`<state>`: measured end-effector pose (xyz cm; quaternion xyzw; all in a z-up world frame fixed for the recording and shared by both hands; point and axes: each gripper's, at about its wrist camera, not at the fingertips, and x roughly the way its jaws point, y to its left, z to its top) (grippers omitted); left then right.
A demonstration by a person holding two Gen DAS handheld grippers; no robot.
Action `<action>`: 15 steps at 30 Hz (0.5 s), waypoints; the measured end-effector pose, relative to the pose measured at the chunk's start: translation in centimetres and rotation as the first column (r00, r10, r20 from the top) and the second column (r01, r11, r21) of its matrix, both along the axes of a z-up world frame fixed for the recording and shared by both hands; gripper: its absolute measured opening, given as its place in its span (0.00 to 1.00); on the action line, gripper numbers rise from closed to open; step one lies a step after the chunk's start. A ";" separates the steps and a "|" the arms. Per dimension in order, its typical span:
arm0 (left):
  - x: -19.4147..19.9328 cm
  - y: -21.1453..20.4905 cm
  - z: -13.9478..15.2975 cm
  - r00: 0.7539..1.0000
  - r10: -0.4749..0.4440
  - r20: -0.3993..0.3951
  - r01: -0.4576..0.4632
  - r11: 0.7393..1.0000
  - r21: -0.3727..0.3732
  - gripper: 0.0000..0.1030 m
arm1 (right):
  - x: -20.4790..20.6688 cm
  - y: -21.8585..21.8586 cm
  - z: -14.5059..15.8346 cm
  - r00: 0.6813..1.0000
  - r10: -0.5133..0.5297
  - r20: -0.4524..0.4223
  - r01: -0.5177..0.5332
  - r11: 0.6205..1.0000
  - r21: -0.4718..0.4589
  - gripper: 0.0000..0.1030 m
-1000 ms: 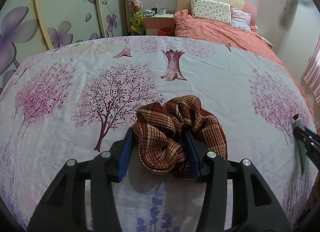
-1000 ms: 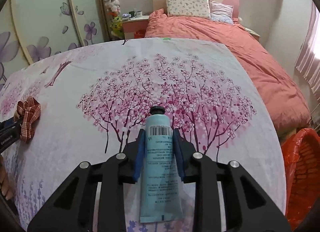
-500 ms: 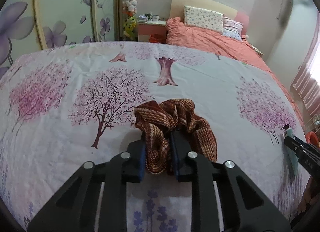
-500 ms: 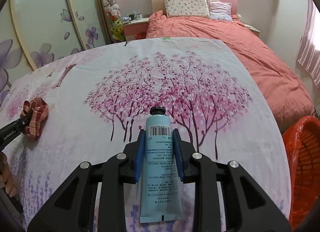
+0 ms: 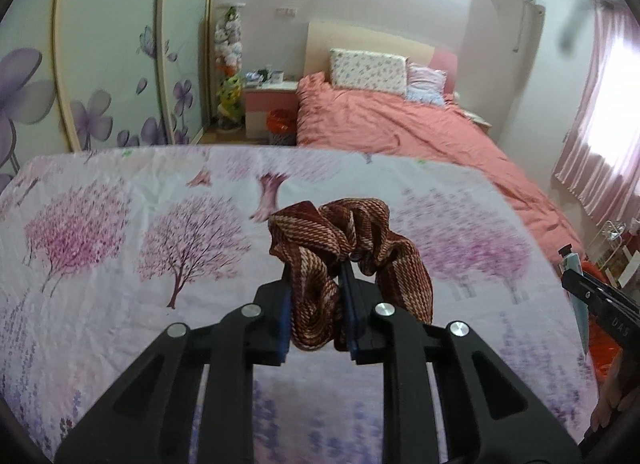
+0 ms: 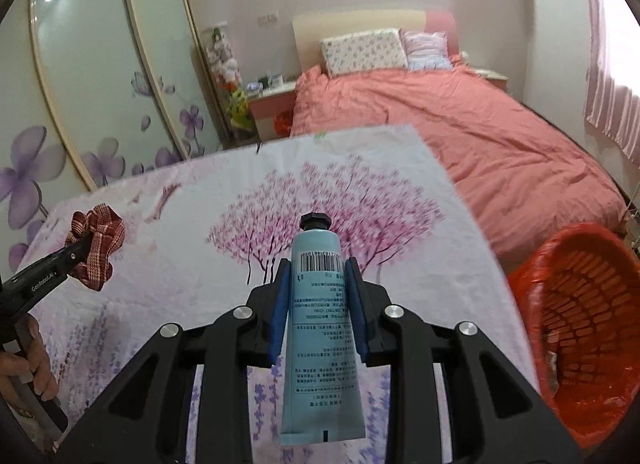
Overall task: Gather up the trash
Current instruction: 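Carry the scrunchie and cream tube over the orange basket with both tools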
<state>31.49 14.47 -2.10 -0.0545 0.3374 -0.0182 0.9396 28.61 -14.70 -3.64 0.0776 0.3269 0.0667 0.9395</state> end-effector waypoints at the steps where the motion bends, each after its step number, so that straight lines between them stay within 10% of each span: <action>1: -0.5 -0.7 0.8 1.000 -0.014 0.016 0.014 1.000 -0.002 0.21 | -0.5 -0.3 0.4 1.000 -0.007 0.014 0.007 1.000 0.003 0.27; 15: -5.2 -10.9 6.5 0.967 -0.211 0.141 0.213 0.977 -0.002 0.21 | -7.6 -7.0 4.3 0.970 -0.160 0.183 0.155 0.987 0.041 0.27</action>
